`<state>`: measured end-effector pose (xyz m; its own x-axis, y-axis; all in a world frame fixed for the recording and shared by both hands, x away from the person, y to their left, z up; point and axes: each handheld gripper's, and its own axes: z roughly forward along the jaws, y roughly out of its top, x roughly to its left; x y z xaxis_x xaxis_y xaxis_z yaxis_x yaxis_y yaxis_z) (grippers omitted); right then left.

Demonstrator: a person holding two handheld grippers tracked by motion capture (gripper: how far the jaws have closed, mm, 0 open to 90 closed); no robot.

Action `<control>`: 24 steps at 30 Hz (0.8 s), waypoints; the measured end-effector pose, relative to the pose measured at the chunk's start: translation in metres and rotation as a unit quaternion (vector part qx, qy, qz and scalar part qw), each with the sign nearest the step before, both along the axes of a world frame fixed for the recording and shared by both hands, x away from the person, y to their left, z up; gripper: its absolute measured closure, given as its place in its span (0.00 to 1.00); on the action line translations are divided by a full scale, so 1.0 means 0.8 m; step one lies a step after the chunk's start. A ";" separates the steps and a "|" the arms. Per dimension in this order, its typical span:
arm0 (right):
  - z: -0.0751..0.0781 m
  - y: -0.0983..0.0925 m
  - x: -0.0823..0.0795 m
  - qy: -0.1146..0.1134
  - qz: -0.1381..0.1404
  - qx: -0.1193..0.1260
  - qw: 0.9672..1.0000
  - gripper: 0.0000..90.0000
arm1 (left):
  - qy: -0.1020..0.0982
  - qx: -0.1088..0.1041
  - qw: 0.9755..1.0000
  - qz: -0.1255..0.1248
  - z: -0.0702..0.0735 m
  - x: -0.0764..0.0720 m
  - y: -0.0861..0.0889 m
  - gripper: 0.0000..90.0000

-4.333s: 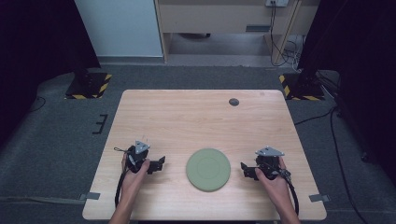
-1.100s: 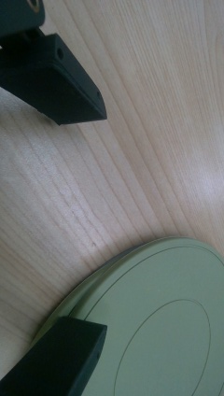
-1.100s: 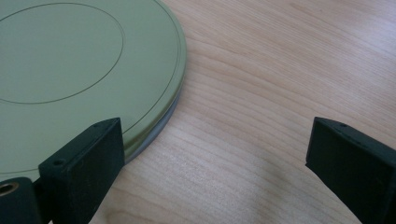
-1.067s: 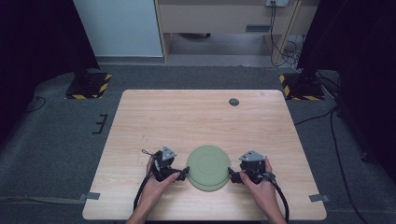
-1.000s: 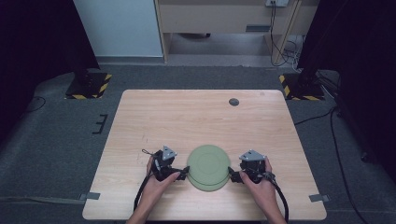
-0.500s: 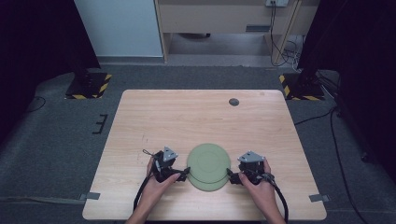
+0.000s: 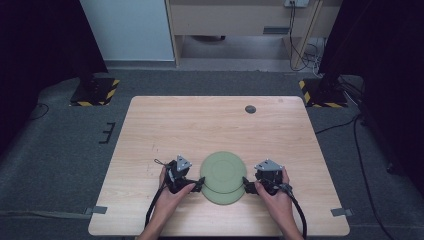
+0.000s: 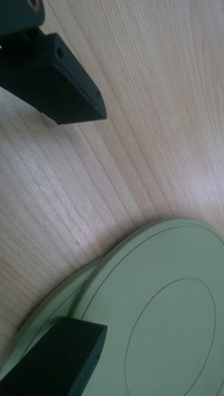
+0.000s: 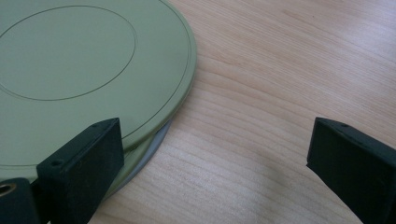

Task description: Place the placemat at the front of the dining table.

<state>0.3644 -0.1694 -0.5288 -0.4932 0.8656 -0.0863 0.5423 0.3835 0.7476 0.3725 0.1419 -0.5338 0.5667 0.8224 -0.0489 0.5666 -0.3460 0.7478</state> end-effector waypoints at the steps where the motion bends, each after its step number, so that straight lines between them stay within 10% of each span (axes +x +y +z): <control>1: 0.000 0.000 0.001 0.000 -0.003 0.003 1.000 0.04 | 0.000 0.000 1.000 0.000 0.000 0.001 0.000 0.00; 24: 0.001 0.004 -0.004 0.000 0.008 0.005 1.000 0.06 | -0.005 0.006 1.000 -0.001 0.001 -0.001 -0.006 0.00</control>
<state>0.3609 -0.1659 -0.5277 -0.5069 0.8585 -0.0780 0.5357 0.3846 0.7517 0.3717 0.1369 -0.5333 0.5685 0.8220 -0.0331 0.5592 -0.3566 0.7484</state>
